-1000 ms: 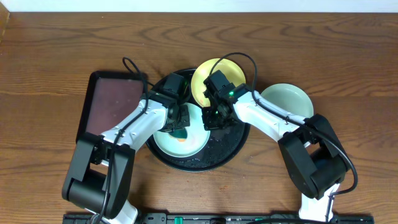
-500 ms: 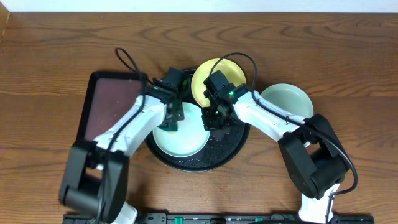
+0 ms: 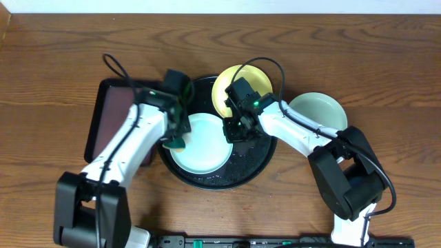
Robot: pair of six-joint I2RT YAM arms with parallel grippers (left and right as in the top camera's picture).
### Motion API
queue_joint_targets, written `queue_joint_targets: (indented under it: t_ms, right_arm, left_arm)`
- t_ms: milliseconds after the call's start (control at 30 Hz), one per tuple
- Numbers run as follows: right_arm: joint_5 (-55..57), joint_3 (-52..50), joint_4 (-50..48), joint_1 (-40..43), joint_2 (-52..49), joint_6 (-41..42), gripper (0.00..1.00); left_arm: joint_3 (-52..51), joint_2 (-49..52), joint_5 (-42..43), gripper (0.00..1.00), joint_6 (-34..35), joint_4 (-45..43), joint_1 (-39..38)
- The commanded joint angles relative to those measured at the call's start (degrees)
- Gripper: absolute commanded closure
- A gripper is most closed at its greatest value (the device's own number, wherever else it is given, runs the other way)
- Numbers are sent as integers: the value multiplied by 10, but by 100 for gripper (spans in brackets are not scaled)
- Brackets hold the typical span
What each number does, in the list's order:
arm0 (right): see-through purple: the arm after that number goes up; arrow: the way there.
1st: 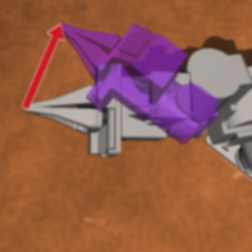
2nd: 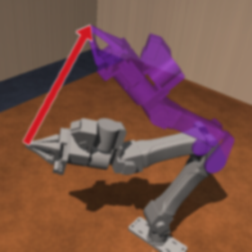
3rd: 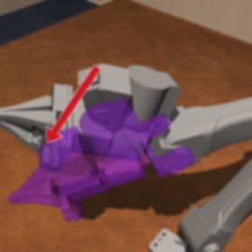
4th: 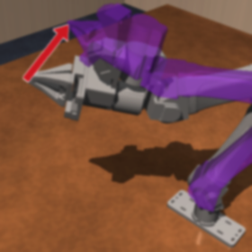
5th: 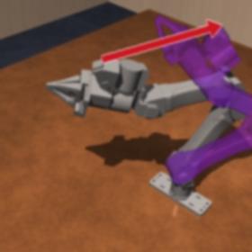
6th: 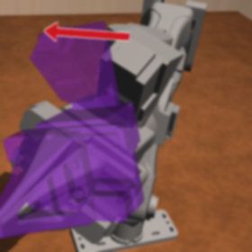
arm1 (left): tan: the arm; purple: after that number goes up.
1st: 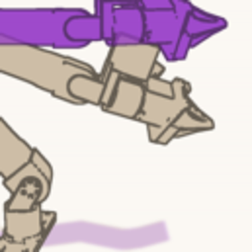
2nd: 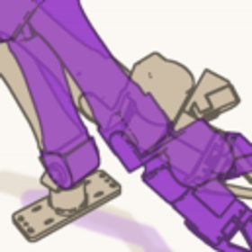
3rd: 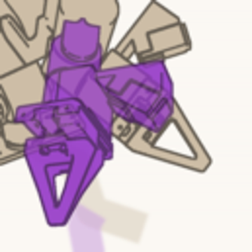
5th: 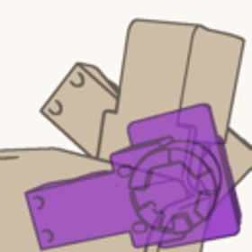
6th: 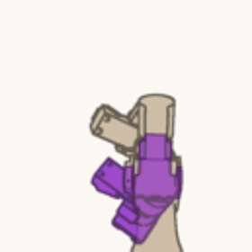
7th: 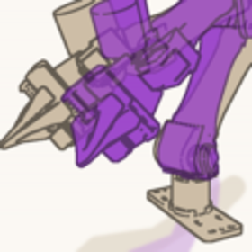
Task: Clean dirty plates on tray and stack at the side
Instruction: 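Raise the sponge away from the plate with the left gripper, then lift the blue plate with the right gripper and stack it on the other blue plate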
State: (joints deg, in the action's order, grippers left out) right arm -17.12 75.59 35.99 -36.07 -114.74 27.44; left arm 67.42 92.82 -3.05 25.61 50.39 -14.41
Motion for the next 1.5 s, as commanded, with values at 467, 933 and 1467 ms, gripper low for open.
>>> queue_joint_targets:
  t_ms: [467,933,1467]
  right_arm:
    - [-15,5,-9,-6,-24,2,99]
    - [14,54,88,1,81,-95,99]
    - [452,54,104,-74,188,-144,99]
  left_arm:
    - [47,-40,10,93,-50,-38,144]
    - [46,-40,9,92,-50,-44,145]
    - [46,-40,9,92,-50,-46,145]
